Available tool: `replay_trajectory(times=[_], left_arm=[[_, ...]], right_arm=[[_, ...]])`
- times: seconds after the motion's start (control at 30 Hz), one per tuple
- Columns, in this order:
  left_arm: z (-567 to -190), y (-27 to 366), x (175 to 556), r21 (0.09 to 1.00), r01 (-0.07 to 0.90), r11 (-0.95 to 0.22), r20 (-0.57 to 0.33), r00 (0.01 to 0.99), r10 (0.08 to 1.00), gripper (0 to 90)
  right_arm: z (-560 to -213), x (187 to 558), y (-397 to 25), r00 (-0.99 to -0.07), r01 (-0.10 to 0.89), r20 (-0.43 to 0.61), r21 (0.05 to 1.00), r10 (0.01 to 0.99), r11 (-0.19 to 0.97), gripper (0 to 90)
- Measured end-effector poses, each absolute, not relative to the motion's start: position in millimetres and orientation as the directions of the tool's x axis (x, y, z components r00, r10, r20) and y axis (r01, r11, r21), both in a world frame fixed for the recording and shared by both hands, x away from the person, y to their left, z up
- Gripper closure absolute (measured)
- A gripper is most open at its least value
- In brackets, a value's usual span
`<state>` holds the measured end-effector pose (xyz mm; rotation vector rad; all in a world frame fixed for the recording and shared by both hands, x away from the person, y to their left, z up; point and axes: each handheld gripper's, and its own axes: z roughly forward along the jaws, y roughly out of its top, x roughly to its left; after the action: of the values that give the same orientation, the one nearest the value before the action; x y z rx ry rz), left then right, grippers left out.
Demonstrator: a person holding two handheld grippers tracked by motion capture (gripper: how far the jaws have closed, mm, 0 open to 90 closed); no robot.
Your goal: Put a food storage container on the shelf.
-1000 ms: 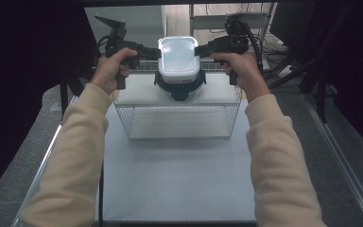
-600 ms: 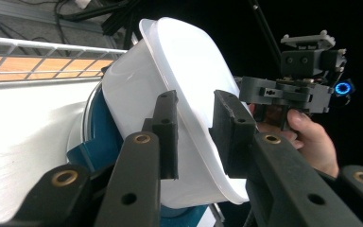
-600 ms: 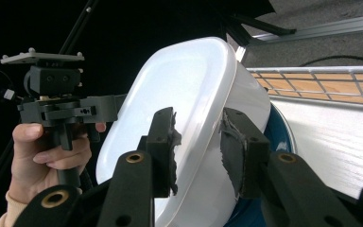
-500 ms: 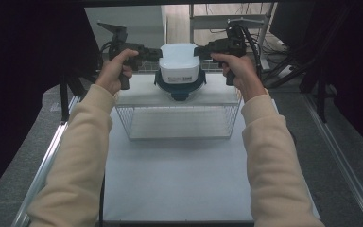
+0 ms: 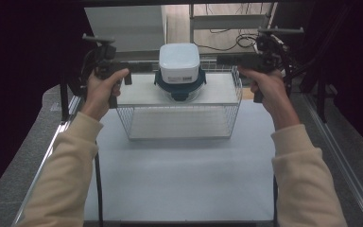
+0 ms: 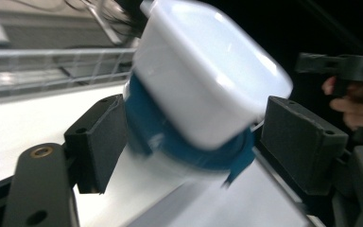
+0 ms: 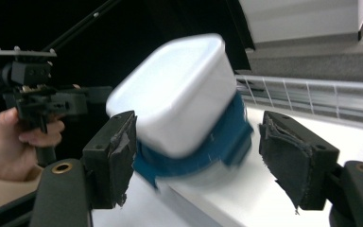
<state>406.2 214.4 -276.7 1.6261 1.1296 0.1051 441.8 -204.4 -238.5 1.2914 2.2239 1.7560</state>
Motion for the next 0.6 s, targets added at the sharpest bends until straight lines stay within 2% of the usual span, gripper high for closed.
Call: replay_trajectory(times=[0.2, 0.3, 0.5, 0.6], left_arm=[[-311, 229, 356, 0.825, 0.565, 0.018, -0.391, 0.548, 0.74, 20.8], [-330, 230, 331, 0.839, 0.544, -0.01, -0.357, 0.564, 0.744, 20.8], [-373, 226, 296, 0.819, 0.572, -0.046, -0.367, 0.583, 0.725, 21.1], [-390, 220, 282, 0.819, 0.567, -0.084, -0.326, 0.581, 0.746, 21.2]], right_arm=[[-271, 398, -220, -0.704, 0.476, 0.282, 0.868, 0.652, 0.139, 26.8], [-294, 376, -226, -0.718, 0.449, 0.234, 0.875, 0.656, 0.18, 26.8], [-342, 342, -240, -0.727, 0.454, 0.23, 0.868, 0.647, 0.2, 26.8], [-364, 333, -246, -0.713, 0.472, 0.238, 0.858, 0.66, 0.201, 26.8]])
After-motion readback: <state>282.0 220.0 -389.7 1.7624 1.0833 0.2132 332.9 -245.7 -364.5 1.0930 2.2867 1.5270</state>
